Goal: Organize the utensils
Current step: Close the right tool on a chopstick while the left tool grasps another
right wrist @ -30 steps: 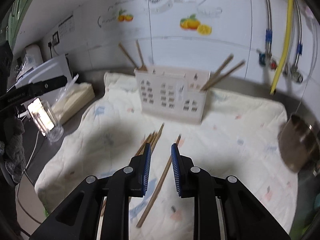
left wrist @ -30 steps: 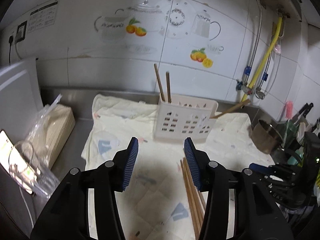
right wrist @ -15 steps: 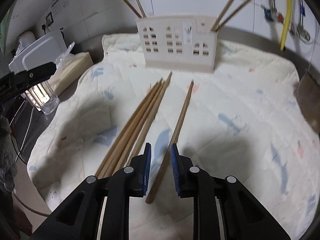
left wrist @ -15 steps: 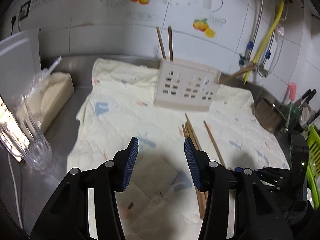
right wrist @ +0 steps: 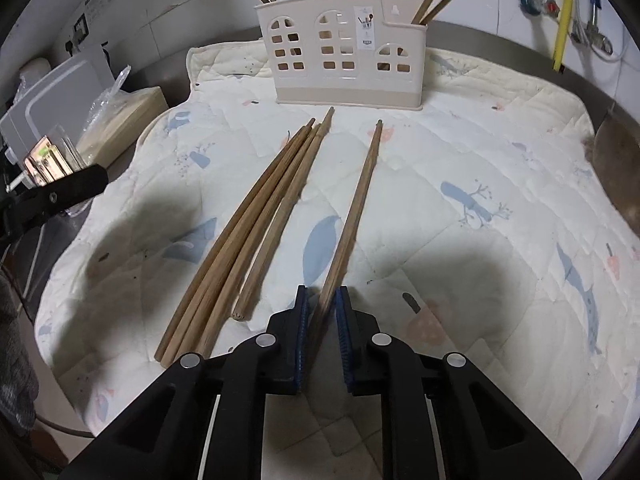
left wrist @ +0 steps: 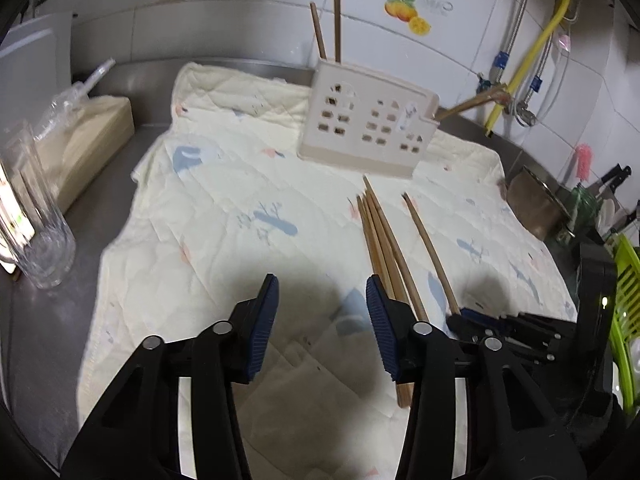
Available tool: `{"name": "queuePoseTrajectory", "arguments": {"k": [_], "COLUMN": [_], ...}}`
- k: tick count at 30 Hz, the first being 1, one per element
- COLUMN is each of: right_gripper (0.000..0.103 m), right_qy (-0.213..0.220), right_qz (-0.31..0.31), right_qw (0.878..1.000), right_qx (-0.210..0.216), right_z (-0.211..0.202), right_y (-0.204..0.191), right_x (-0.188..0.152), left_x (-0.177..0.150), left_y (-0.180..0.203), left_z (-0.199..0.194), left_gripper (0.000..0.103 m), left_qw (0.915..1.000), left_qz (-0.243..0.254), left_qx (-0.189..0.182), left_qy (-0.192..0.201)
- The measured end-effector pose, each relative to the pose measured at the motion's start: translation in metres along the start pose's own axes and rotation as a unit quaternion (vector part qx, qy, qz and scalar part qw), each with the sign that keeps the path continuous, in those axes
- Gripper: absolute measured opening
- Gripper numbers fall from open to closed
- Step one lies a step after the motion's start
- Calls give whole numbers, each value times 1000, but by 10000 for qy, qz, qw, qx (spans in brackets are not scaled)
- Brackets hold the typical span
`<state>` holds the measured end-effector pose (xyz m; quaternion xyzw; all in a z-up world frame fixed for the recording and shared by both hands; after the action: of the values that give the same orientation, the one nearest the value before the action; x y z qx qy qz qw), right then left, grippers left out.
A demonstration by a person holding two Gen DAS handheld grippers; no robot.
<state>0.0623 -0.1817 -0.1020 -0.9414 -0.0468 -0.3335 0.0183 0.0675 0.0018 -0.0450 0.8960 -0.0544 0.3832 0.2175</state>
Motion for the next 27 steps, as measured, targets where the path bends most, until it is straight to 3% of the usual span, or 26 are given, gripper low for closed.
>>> {"name": "queuePoseTrajectory", "arguments": {"k": [8,15,19,27], "right_gripper": [7,6,6,7], "right_qy": [138,613,854,1038], "right_qz": [148,91,87,97], "right_qw": [9998,9980,9962,9945], "right_qx": [-9,-135,-160,-126], "right_z": [-9,-39,-55,-67], "right_y": [11,22,26,32], "right_x": [3,14,21,29], "left_x": [-24,-38,-41,-42], "left_y": [10,31,35,33], "left_z": [21,37,45,54], "left_gripper": [28,22,11,8], "left_qw": [9985,9955,9949,9949], "left_qz": [-65,-38,-86,-222], "left_qx": [-346,-672,-664,-508], "left_qy": [-412,-669,-749,-842]}}
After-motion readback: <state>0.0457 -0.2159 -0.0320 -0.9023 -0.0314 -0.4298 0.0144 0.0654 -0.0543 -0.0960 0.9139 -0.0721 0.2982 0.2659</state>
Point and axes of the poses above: each gripper's, at about its wrist camera, not at the fingertips, and z roughly the way its jaws point, y to its right, x to its top, the point moved 3 cm from there along z, roughly the way its jaws point, and after that the axes turned 9 degrees about -x, right-handed, at the moved point
